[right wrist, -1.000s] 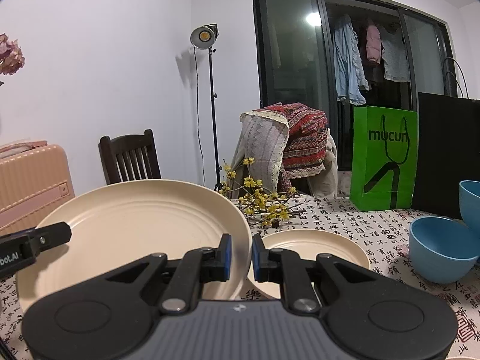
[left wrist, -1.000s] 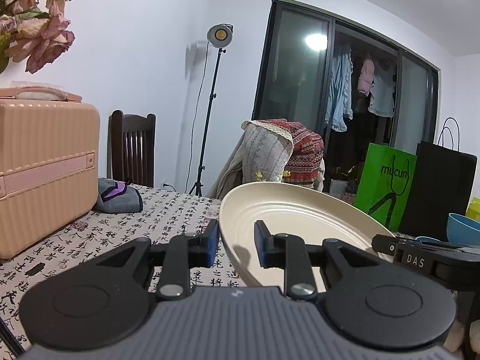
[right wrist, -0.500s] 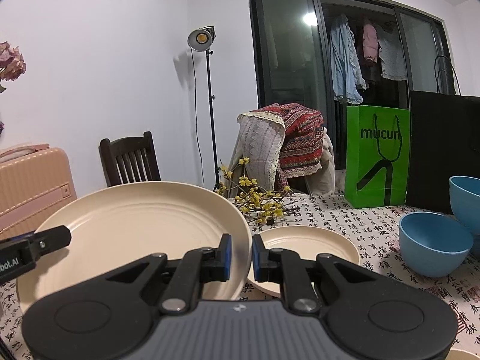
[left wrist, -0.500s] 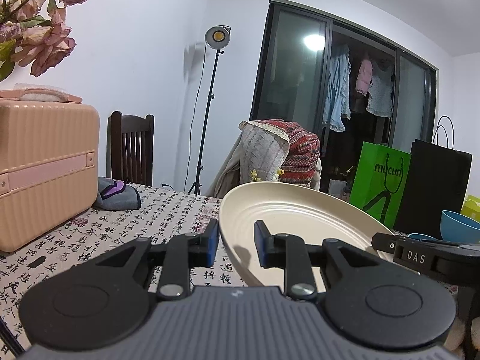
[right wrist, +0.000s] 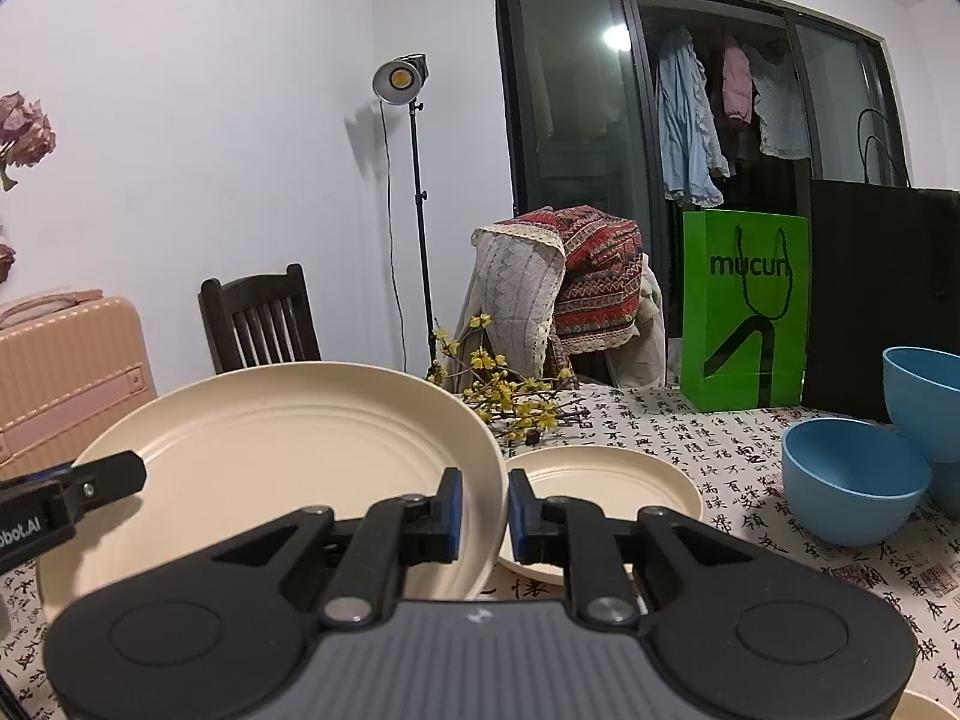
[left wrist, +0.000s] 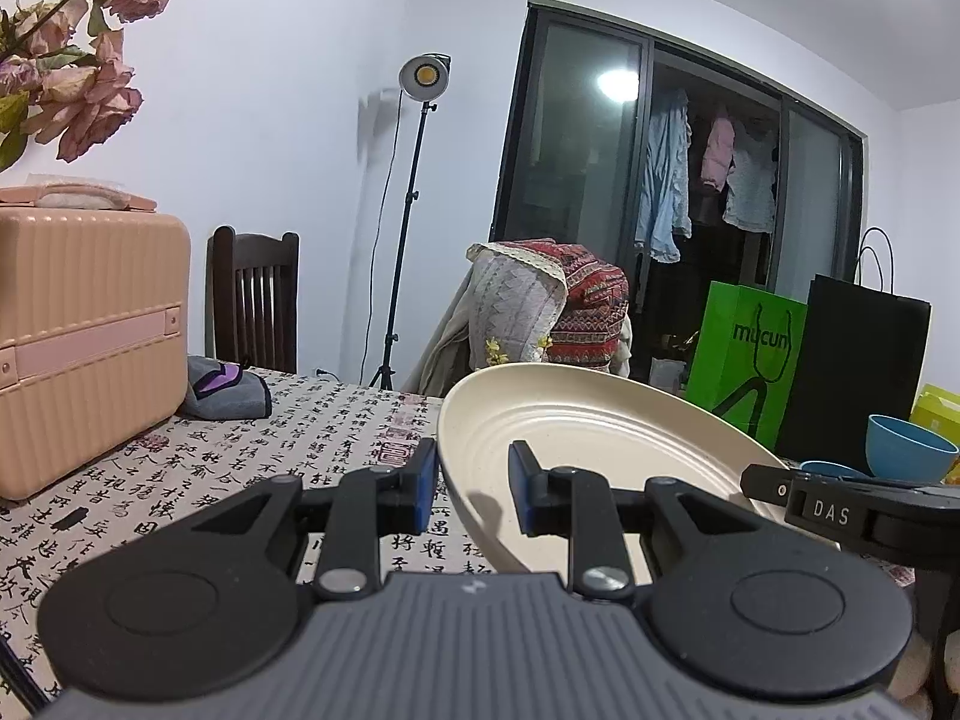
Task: Organize plates and bowls
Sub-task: 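Carry the raised cream plate toward the blue bowls with both grippers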
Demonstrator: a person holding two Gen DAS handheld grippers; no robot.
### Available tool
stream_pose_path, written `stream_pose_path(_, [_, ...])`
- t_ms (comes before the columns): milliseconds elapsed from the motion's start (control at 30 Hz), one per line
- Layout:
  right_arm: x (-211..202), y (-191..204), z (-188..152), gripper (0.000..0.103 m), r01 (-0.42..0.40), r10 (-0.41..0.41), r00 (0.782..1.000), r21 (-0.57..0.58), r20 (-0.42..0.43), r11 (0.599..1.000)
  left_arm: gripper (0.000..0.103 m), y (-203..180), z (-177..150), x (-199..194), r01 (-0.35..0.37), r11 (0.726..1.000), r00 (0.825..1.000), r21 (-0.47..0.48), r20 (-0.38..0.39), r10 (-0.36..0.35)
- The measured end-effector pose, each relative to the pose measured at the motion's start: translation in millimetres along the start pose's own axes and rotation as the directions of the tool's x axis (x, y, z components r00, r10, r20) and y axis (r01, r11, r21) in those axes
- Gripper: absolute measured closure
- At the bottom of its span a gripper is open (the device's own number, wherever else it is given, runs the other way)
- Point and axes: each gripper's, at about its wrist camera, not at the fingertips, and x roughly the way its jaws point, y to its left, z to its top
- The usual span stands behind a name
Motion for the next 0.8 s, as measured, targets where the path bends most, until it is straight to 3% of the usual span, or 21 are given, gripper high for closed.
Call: stream_pose_path(800, [-33.3,-26.2,-4.7,0.086,0.029,-0.029,0.999,0.022,0.037,0.999,0.078,-22.1,-4.8,-15.8,0.039,0.999,0.999,0.000,-0.004,-0.039])
